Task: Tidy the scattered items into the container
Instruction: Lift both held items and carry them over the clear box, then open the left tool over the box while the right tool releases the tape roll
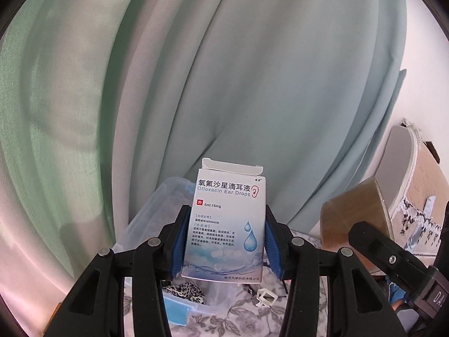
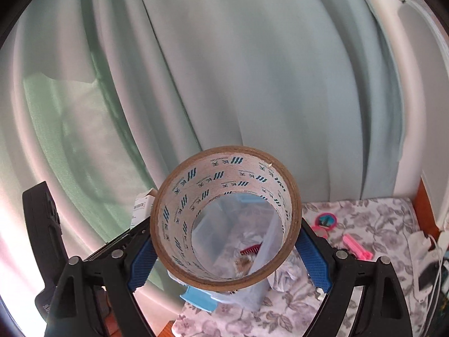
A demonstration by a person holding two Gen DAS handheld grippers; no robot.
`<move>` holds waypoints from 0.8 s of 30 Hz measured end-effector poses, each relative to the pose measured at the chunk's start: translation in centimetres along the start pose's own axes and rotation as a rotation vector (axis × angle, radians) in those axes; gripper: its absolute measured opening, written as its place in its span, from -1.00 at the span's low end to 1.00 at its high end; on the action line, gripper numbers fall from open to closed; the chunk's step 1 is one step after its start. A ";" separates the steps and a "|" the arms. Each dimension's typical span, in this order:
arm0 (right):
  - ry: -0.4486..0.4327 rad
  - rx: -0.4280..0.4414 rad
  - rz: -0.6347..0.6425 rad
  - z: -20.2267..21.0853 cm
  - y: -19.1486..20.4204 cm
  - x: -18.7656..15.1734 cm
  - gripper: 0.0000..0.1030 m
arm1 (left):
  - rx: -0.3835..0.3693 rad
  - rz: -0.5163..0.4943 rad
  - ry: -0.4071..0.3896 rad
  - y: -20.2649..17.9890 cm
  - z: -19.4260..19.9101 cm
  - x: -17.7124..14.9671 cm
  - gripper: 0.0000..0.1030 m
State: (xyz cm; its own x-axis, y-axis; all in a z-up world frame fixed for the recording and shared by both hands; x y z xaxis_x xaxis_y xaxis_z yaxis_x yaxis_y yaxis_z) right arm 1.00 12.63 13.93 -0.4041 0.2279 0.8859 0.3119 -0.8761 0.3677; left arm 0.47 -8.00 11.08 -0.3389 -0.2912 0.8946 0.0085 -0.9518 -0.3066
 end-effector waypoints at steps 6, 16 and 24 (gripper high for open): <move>0.031 0.033 0.020 -2.9 2.4 -0.5 0.77 | 0.043 0.014 0.024 2.9 -1.7 0.1 -0.03; 0.133 0.047 0.028 -7.9 4.0 -2.5 0.77 | 0.112 0.059 0.076 6.9 -4.6 -0.7 -0.03; 0.208 0.050 0.037 -11.0 3.8 -4.5 0.77 | 0.147 0.068 0.135 8.9 -7.2 -2.4 -0.03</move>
State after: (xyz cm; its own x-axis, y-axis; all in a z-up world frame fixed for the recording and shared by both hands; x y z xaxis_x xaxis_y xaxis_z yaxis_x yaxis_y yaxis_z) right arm -5.50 3.62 8.18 -0.5591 0.0988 0.8232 0.3702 -0.8586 0.3545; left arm -5.40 -15.04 3.91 -0.4554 -0.3488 0.8191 0.1691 -0.9372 -0.3051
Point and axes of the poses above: each gripper's, at about its wrist camera, not at the fingertips, and z roughly against the way its jaws point, y to its left, x to its top, the point moved 2 cm from there along -z, roughly the way its jaws point, and after that the axes turned 8 degrees about -y, right-handed, at the moved point
